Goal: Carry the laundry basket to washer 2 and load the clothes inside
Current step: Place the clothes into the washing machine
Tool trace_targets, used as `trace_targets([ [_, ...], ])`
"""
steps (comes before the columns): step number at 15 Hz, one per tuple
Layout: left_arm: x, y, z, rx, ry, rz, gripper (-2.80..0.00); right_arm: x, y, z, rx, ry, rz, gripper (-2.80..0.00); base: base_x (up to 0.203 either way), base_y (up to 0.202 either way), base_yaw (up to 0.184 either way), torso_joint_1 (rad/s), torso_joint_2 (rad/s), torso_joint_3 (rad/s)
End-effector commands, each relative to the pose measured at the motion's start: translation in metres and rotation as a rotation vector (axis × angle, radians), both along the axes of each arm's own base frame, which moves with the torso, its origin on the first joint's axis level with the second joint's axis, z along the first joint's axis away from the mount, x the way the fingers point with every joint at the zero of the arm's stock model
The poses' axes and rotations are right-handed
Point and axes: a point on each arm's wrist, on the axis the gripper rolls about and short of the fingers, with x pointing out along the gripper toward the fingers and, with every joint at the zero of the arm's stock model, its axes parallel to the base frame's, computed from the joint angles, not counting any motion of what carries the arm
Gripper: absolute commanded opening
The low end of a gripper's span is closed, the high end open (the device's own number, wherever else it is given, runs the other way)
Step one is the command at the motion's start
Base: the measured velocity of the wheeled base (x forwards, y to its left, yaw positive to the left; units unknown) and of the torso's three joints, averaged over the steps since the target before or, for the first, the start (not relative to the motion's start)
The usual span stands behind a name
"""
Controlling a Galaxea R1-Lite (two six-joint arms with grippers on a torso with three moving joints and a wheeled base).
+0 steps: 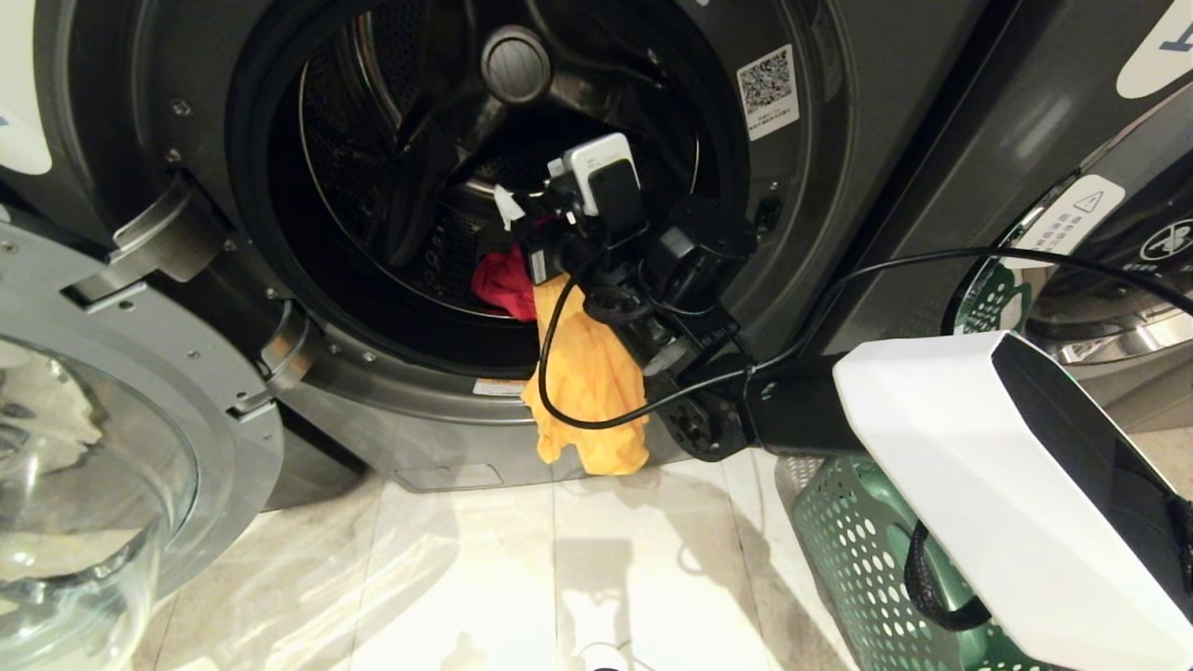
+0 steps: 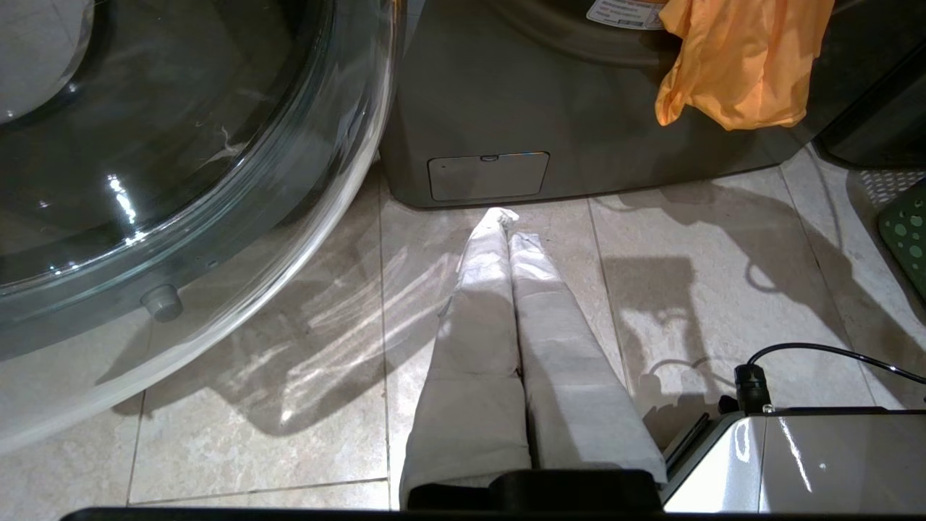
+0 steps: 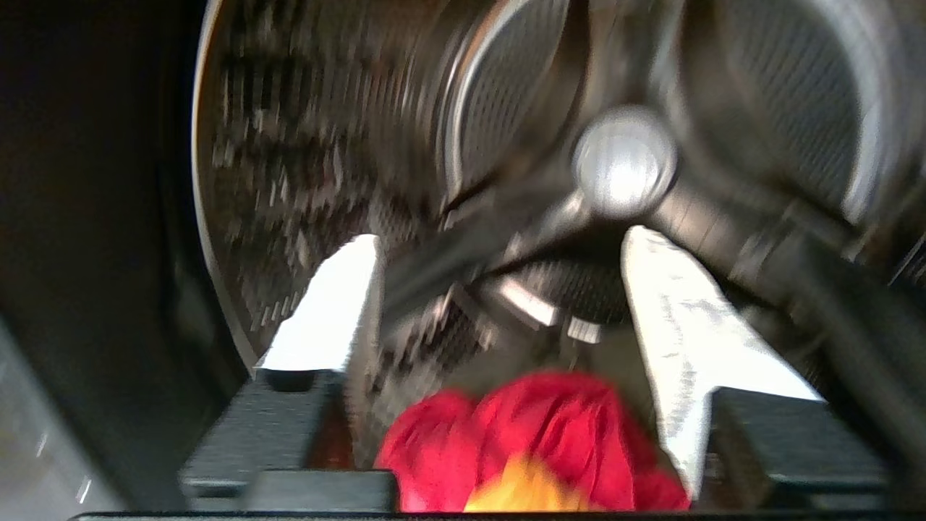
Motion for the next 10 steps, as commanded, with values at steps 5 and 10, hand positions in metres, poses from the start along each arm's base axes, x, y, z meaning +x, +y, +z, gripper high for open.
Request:
trace_targets([
  [5, 0.000, 0.000, 0.000, 0.000, 0.002, 0.001, -2.80, -0.033, -0.031, -0.010, -0.193, 0.414, 0.047, 0.00, 0.000, 0.000, 0.000, 0.000, 0.00, 0.000],
  [10, 0.000, 0.000, 0.000, 0.000, 0.002, 0.001, -2.80, -0.058, -0.056, -0.049, -0.399, 0.800, 0.017, 0.00, 0.000, 0.000, 0.000, 0.000, 0.00, 0.000],
])
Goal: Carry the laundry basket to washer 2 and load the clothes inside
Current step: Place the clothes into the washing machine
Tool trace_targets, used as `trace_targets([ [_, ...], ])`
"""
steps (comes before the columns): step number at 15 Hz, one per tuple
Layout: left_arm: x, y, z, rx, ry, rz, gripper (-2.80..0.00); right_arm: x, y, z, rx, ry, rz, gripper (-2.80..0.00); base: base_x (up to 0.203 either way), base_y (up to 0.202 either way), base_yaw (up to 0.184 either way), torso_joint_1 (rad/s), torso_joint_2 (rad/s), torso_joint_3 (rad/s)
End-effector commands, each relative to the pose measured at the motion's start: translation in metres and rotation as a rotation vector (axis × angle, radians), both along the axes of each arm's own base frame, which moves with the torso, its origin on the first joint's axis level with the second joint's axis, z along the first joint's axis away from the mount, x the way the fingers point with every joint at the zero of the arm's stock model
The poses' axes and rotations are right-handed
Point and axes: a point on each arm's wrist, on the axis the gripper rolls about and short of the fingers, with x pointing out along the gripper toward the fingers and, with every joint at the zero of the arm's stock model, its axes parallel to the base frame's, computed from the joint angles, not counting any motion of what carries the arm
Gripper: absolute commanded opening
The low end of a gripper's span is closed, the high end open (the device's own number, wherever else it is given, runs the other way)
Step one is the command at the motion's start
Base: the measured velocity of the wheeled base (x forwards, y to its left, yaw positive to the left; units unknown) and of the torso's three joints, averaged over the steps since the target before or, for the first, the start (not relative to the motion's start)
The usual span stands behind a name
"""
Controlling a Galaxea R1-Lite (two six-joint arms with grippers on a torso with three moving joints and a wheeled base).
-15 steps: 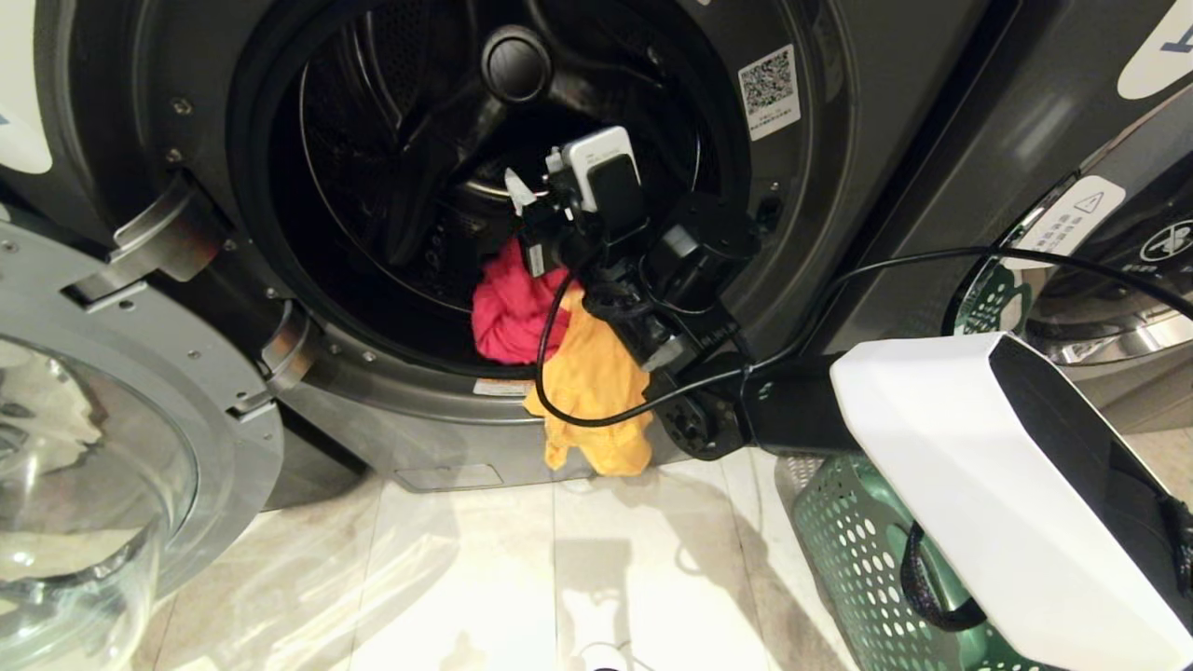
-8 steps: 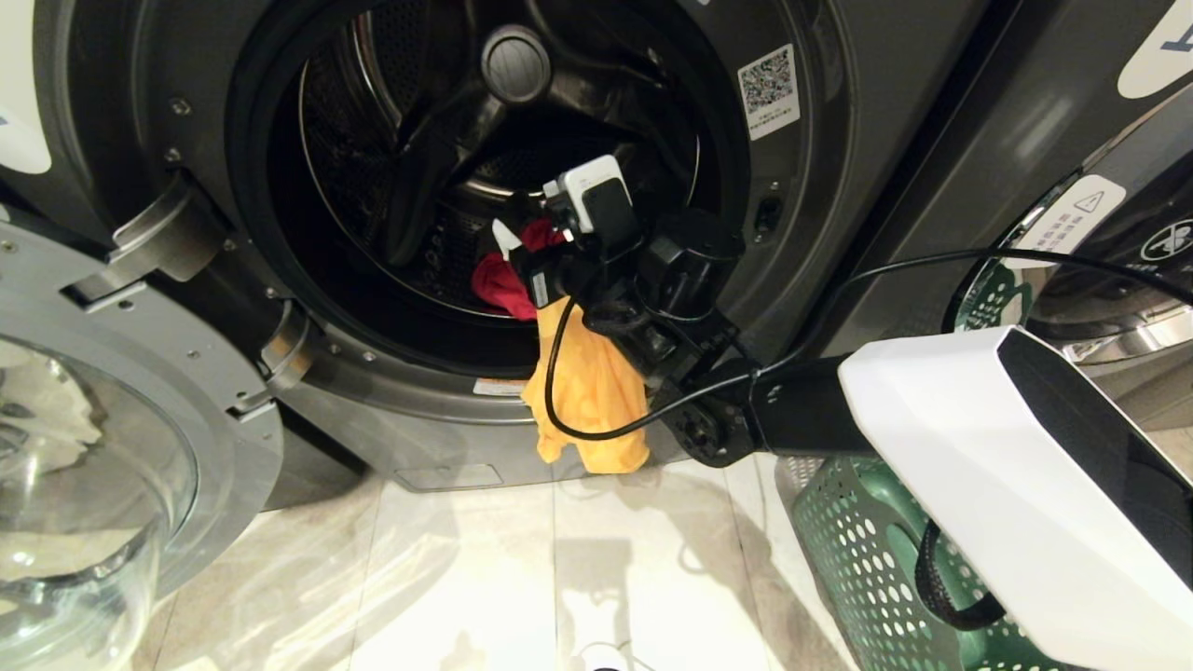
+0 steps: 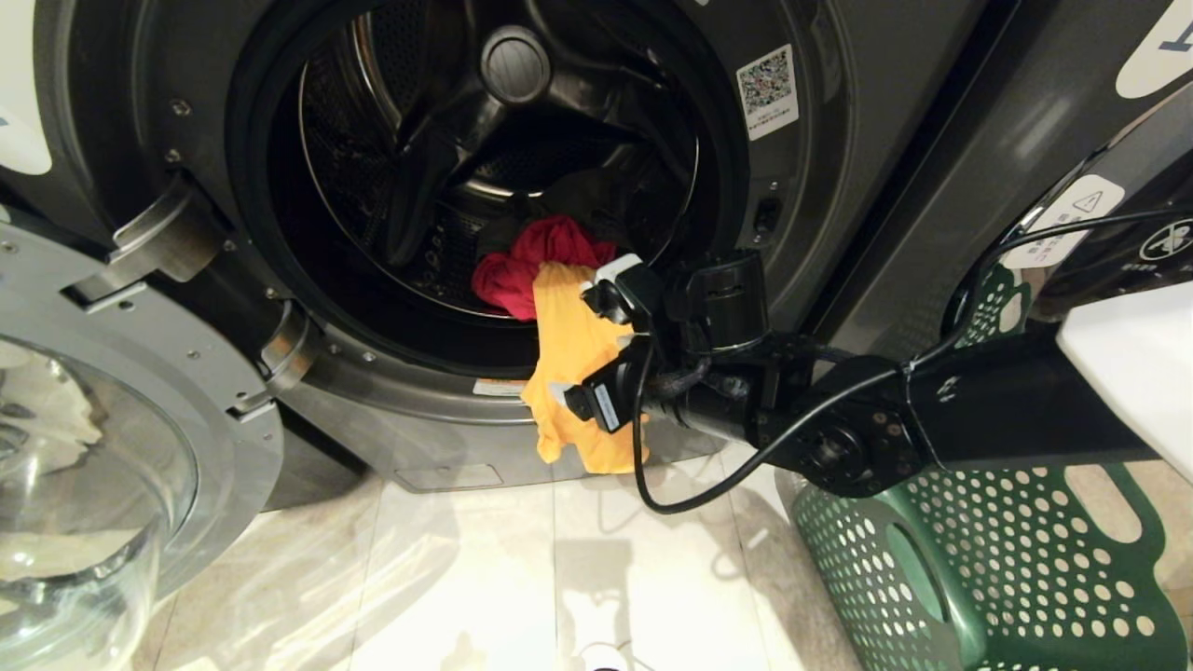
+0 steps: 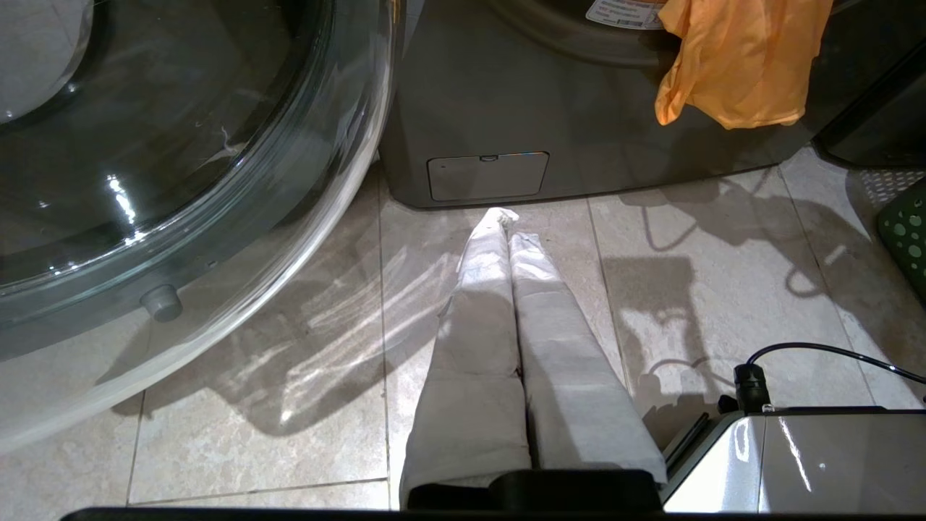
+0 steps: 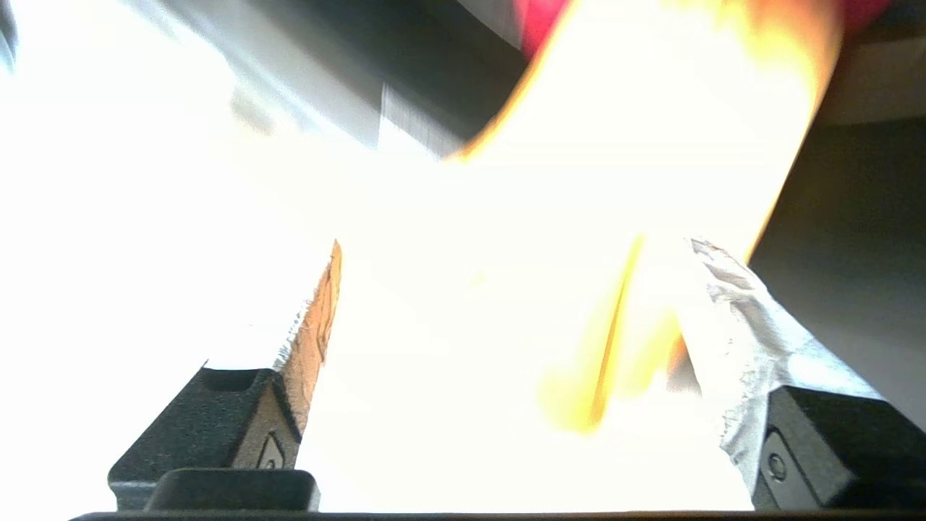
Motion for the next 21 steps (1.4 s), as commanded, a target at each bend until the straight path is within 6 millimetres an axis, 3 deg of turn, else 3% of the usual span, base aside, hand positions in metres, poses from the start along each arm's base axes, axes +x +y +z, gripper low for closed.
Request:
trace_targets([
  [1, 0.000, 0.000, 0.000, 0.000, 0.002, 0.001, -2.80, 0.000, -0.002, -0.009, -0.012, 0.073, -0.021, 0.00, 0.000, 0.000, 0.000, 0.000, 0.00, 0.000],
  [4, 0.000, 0.000, 0.000, -0.001, 0.002, 0.001, -2.80, 0.018, 0.012, -0.040, -0.040, 0.113, -0.067, 0.00, 0.000, 0.000, 0.000, 0.000, 0.00, 0.000],
  [8, 0.000, 0.000, 0.000, 0.000, 0.002, 0.001, -2.80, 0.046, 0.027, -0.057, -0.056, 0.063, -0.213, 0.00, 0.000, 0.000, 0.000, 0.000, 0.00, 0.000],
  [16, 0.000, 0.000, 0.000, 0.000, 0.002, 0.001, -2.80, 0.066, 0.036, -0.093, -0.119, 0.063, -0.296, 0.00, 0.000, 0.000, 0.000, 0.000, 0.00, 0.000],
  [17, 0.000, 0.000, 0.000, 0.000, 0.002, 0.001, -2.80, 0.070, 0.036, -0.095, -0.116, 0.060, -0.302, -2.80, 0.000, 0.000, 0.000, 0.000, 0.00, 0.000],
  [21, 0.000, 0.000, 0.000, 0.000, 0.002, 0.000, -2.80, 0.083, 0.037, -0.103, -0.109, 0.050, -0.325, -2.80, 0.000, 0.000, 0.000, 0.000, 0.00, 0.000],
])
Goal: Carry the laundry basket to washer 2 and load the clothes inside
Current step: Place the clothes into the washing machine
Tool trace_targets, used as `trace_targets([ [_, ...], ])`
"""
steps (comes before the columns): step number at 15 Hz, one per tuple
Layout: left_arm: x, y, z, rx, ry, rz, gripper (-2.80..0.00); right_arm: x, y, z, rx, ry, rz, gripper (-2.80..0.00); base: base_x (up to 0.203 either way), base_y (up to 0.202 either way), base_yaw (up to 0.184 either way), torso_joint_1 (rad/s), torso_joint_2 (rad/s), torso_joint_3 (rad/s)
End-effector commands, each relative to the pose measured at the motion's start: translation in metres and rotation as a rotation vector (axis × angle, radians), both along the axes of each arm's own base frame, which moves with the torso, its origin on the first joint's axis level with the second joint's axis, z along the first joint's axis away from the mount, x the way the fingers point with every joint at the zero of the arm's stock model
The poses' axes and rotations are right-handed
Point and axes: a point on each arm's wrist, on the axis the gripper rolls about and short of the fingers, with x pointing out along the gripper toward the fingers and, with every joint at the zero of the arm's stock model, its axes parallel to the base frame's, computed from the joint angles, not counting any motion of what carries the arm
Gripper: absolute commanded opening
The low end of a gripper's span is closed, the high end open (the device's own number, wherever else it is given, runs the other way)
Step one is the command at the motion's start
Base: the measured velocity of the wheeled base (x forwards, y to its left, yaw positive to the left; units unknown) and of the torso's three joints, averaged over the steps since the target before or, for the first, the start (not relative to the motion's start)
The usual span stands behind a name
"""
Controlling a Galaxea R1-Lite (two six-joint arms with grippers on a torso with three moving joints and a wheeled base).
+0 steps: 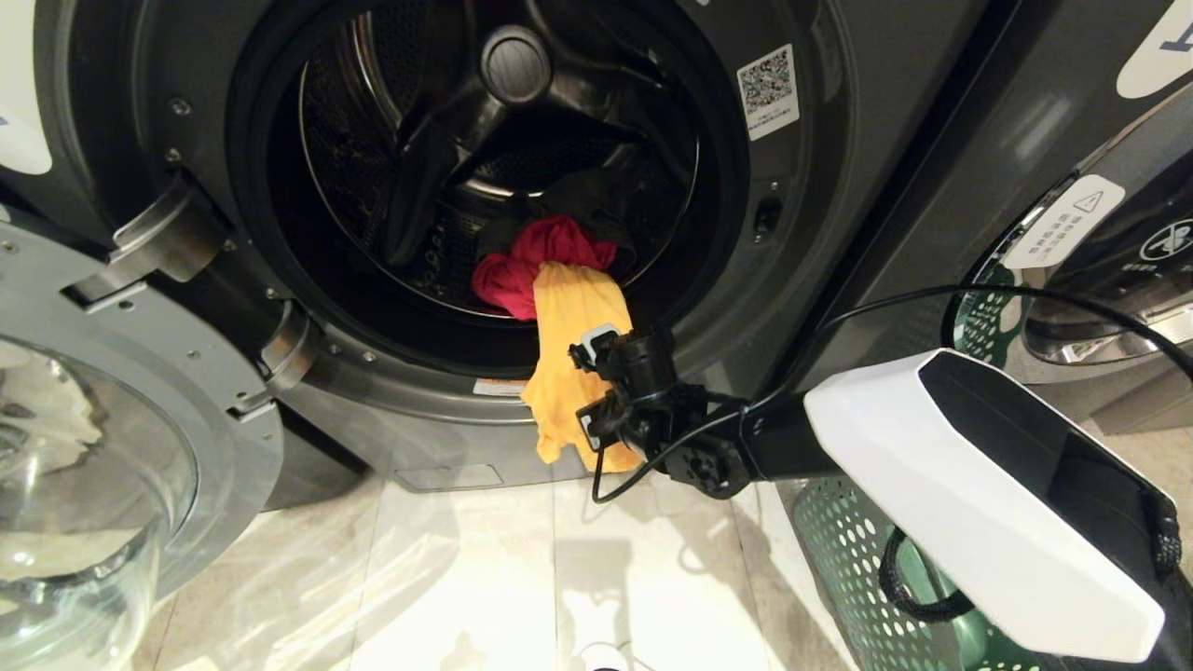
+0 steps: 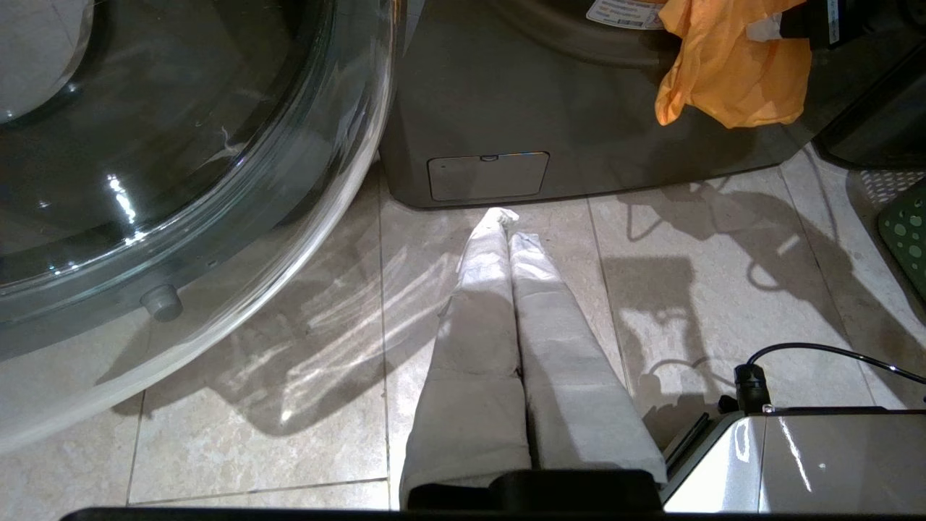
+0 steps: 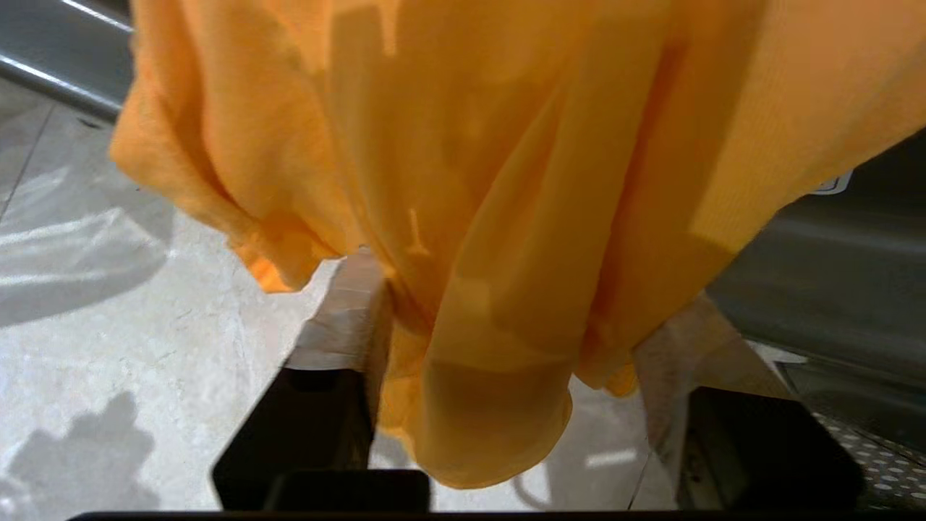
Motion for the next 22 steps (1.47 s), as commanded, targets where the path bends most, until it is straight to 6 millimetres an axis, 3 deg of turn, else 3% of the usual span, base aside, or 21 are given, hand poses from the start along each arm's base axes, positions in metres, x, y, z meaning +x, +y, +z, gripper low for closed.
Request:
trace_targets([
  [1, 0.000, 0.000, 0.000, 0.000, 0.002, 0.000, -2.80, 0.009, 0.001, -0.014, -0.008, 0.005, -0.014, -2.80, 0.000, 0.000, 0.000, 0.000, 0.00, 0.000],
  [3, 0.000, 0.000, 0.000, 0.000, 0.002, 0.001, -2.80, 0.014, -0.003, -0.016, -0.006, 0.006, -0.026, -2.80, 0.000, 0.000, 0.000, 0.000, 0.00, 0.000],
  [5, 0.000, 0.000, 0.000, 0.000, 0.002, 0.001, -2.80, 0.013, -0.006, -0.001, 0.017, -0.016, -0.031, -2.80, 0.000, 0.000, 0.000, 0.000, 0.00, 0.000],
  [8, 0.000, 0.000, 0.000, 0.000, 0.002, 0.001, -2.80, -0.001, -0.013, 0.059, 0.100, -0.106, -0.020, -2.80, 0.000, 0.000, 0.000, 0.000, 0.00, 0.000],
  [12, 0.000, 0.000, 0.000, 0.000, 0.002, 0.001, -2.80, -0.022, 0.000, 0.138, 0.329, -0.302, 0.024, -2.80, 0.000, 0.000, 0.000, 0.000, 0.00, 0.000],
  [15, 0.000, 0.000, 0.000, 0.000, 0.002, 0.001, -2.80, -0.023, 0.007, 0.149, 0.457, -0.491, 0.047, -2.80, 0.000, 0.000, 0.000, 0.000, 0.00, 0.000],
  [19, 0.000, 0.000, 0.000, 0.000, 0.002, 0.001, -2.80, -0.020, 0.015, 0.136, 0.440, -0.551, 0.051, -2.80, 0.000, 0.000, 0.000, 0.000, 0.00, 0.000],
  [20, 0.000, 0.000, 0.000, 0.000, 0.002, 0.001, -2.80, -0.020, 0.015, 0.137, 0.449, -0.561, 0.048, 0.00, 0.000, 0.000, 0.000, 0.000, 0.00, 0.000],
  [22, 0.000, 0.000, 0.000, -0.001, 0.002, -0.001, -2.80, -0.021, 0.016, 0.139, 0.449, -0.593, 0.051, 0.00, 0.000, 0.000, 0.000, 0.000, 0.00, 0.000],
])
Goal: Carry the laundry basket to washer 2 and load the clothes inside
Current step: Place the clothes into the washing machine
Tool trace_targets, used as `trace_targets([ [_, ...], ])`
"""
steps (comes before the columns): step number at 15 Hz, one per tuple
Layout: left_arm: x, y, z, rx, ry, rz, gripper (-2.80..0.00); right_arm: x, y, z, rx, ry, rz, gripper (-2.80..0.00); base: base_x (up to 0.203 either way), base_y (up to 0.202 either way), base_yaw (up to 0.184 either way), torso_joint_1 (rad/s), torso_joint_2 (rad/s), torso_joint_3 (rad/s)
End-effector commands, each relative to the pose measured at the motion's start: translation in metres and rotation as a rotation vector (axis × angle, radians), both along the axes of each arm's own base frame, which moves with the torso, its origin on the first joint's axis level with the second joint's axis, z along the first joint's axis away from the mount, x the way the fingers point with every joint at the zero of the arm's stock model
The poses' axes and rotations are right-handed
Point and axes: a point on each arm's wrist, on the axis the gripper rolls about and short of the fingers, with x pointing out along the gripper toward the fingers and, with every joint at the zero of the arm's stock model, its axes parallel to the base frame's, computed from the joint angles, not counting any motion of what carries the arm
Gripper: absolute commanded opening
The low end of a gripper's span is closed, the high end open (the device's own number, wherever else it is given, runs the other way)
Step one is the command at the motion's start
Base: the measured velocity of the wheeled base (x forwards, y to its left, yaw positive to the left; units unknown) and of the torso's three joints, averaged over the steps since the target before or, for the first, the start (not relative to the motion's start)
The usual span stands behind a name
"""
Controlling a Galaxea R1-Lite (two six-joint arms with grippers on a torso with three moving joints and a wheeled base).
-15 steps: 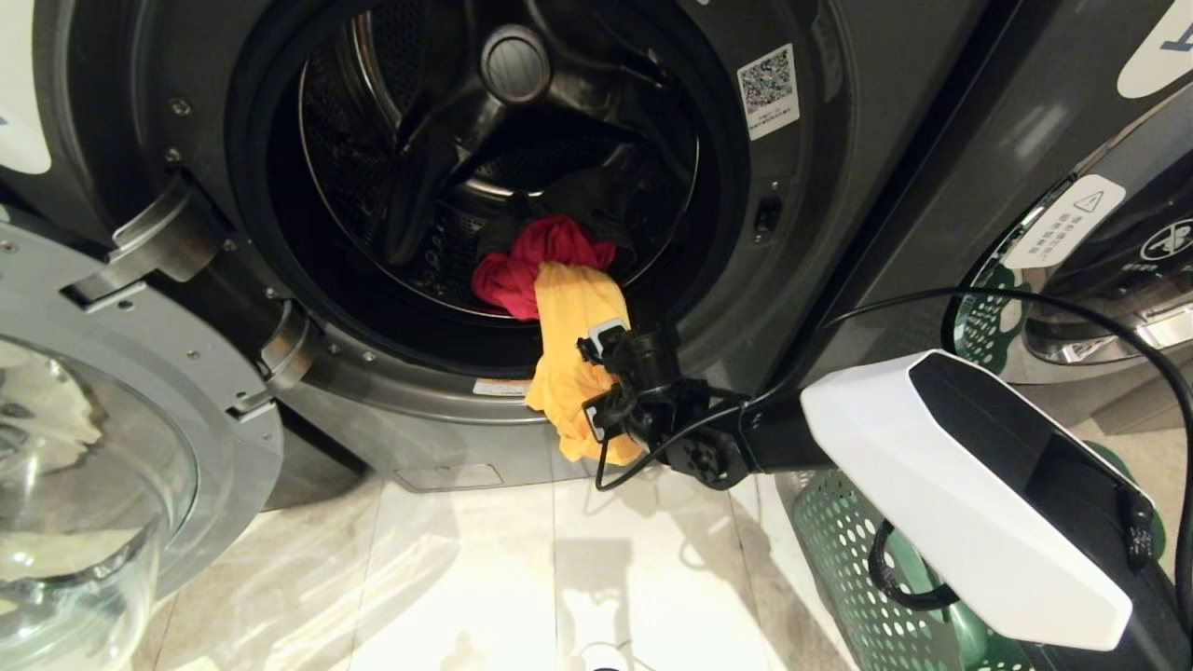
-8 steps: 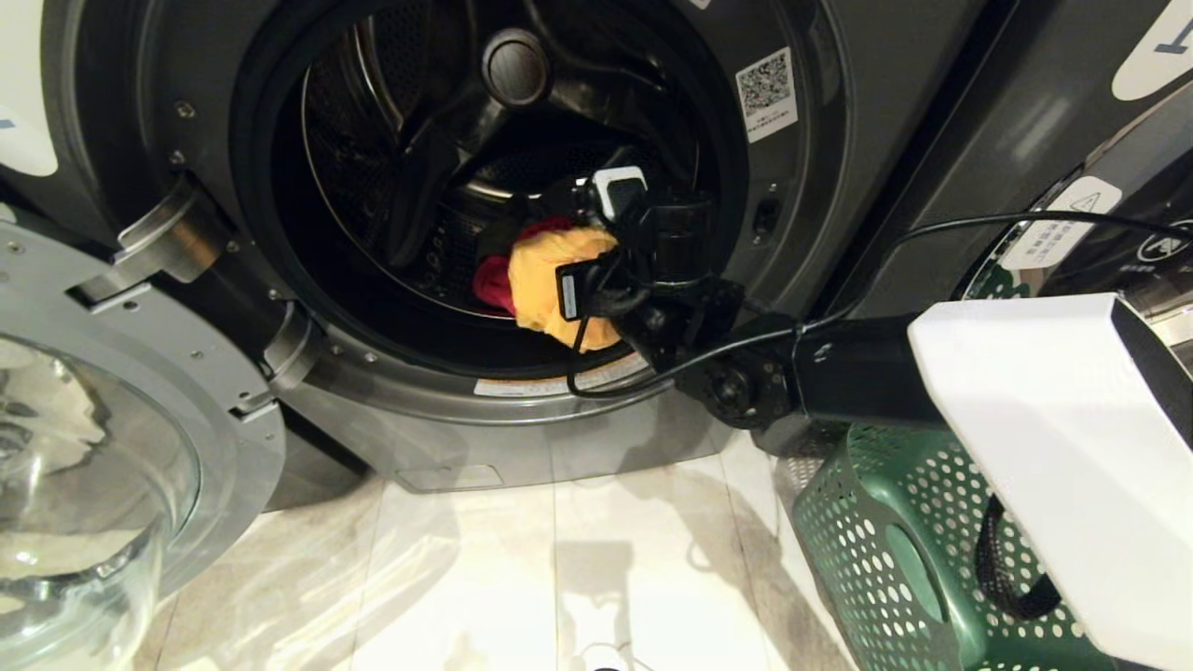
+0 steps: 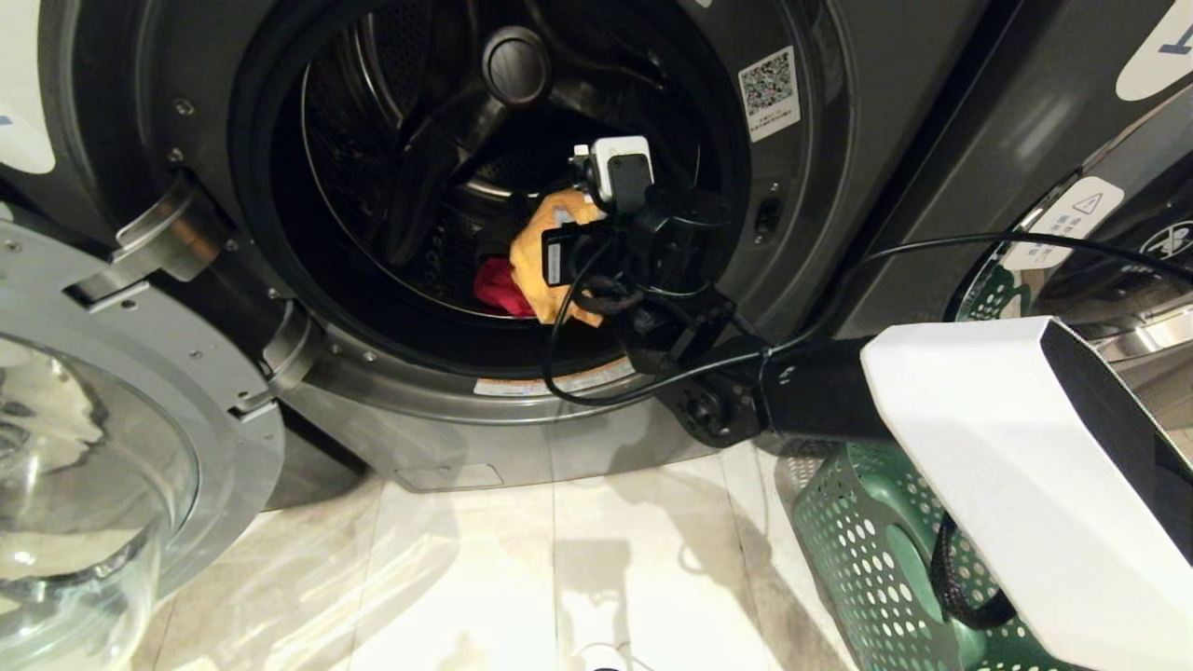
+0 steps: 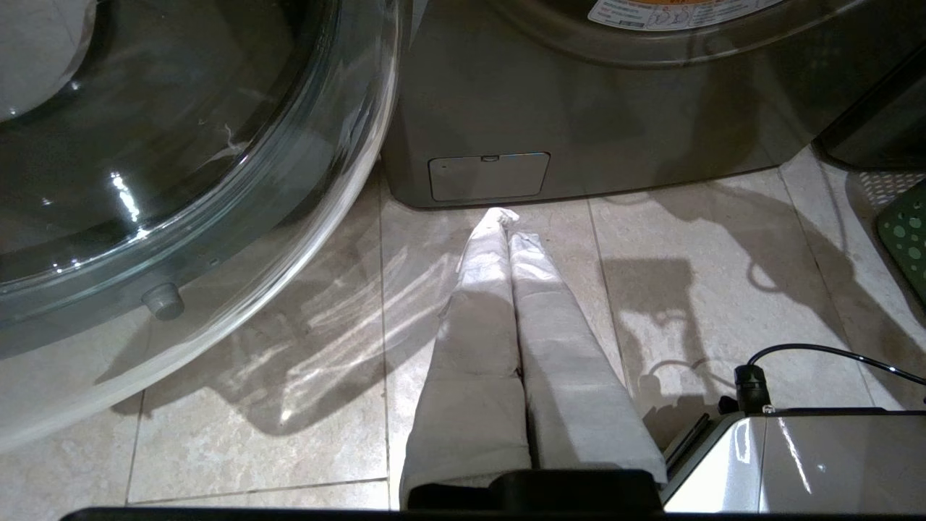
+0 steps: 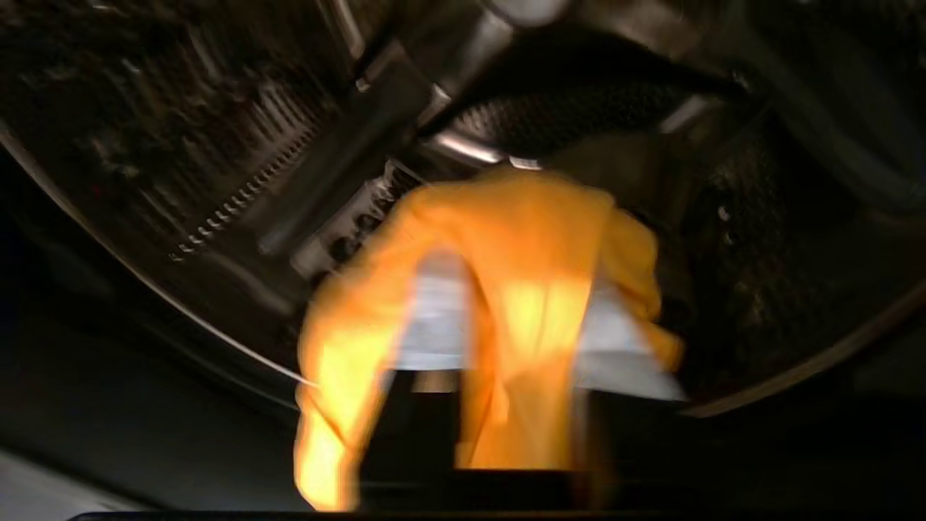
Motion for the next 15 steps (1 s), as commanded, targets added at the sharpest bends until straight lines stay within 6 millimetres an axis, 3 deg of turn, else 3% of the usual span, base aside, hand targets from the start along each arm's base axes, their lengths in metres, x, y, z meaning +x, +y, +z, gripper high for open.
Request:
trace_targets([
  [1, 0.000, 0.000, 0.000, 0.000, 0.002, 0.000, -2.80, 0.003, 0.003, -0.007, -0.011, -0.021, -0.008, 0.00, 0.000, 0.000, 0.000, 0.000, 0.00, 0.000],
  [8, 0.000, 0.000, 0.000, 0.000, 0.001, 0.000, -2.80, 0.003, 0.004, -0.026, -0.065, 0.036, -0.006, 0.00, 0.000, 0.000, 0.000, 0.000, 0.00, 0.000],
  [12, 0.000, 0.000, 0.000, 0.000, 0.001, 0.001, -2.80, -0.017, -0.014, -0.035, -0.235, 0.349, 0.047, 0.00, 0.000, 0.000, 0.000, 0.000, 0.00, 0.000],
  [15, 0.000, 0.000, 0.000, 0.000, 0.001, 0.000, -2.80, -0.029, -0.025, -0.028, -0.265, 0.478, 0.091, 0.00, 0.000, 0.000, 0.000, 0.000, 0.00, 0.000],
])
